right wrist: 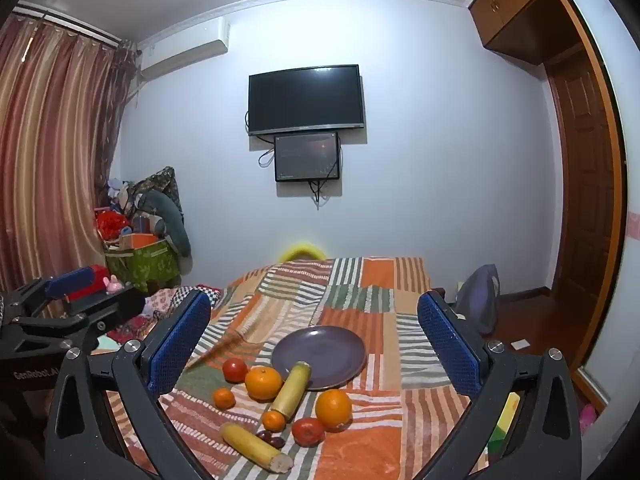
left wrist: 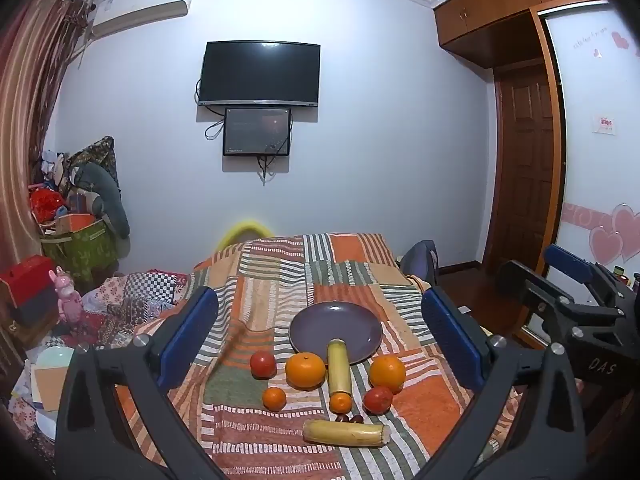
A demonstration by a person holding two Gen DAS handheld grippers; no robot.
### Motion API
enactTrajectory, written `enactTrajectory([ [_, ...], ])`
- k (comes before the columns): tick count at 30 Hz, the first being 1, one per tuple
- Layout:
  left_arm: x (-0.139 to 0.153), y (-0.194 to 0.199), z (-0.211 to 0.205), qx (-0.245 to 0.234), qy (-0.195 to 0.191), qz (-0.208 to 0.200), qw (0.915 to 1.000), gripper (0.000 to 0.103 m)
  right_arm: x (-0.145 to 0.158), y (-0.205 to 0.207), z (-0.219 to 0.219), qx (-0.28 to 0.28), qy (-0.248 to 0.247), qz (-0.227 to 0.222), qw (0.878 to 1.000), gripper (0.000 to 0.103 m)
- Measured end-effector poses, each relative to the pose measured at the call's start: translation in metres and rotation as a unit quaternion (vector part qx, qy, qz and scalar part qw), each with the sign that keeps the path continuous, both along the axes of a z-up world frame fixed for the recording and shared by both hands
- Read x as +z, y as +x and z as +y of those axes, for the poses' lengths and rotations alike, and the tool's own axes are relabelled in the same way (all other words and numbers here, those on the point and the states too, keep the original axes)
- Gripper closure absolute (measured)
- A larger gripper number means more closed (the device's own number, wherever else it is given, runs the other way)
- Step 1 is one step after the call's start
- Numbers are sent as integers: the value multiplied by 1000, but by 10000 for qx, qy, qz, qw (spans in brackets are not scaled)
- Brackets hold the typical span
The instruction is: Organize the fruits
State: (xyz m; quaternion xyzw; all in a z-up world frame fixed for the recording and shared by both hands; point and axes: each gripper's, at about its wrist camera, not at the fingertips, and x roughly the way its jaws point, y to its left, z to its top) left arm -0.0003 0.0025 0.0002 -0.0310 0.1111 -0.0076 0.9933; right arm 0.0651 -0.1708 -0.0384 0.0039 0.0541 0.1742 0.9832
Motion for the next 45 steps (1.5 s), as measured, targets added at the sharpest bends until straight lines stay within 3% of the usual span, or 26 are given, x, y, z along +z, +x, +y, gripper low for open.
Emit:
enactTrajectory([
  [26,2,0,-7,49,197,-18,9998,0,1,-2,-4,1,151,-90,9998,0],
  [45,-1,2,-4,48,118,-18,9999,0,-1,-5,-4,16,118,-102,9999,0],
])
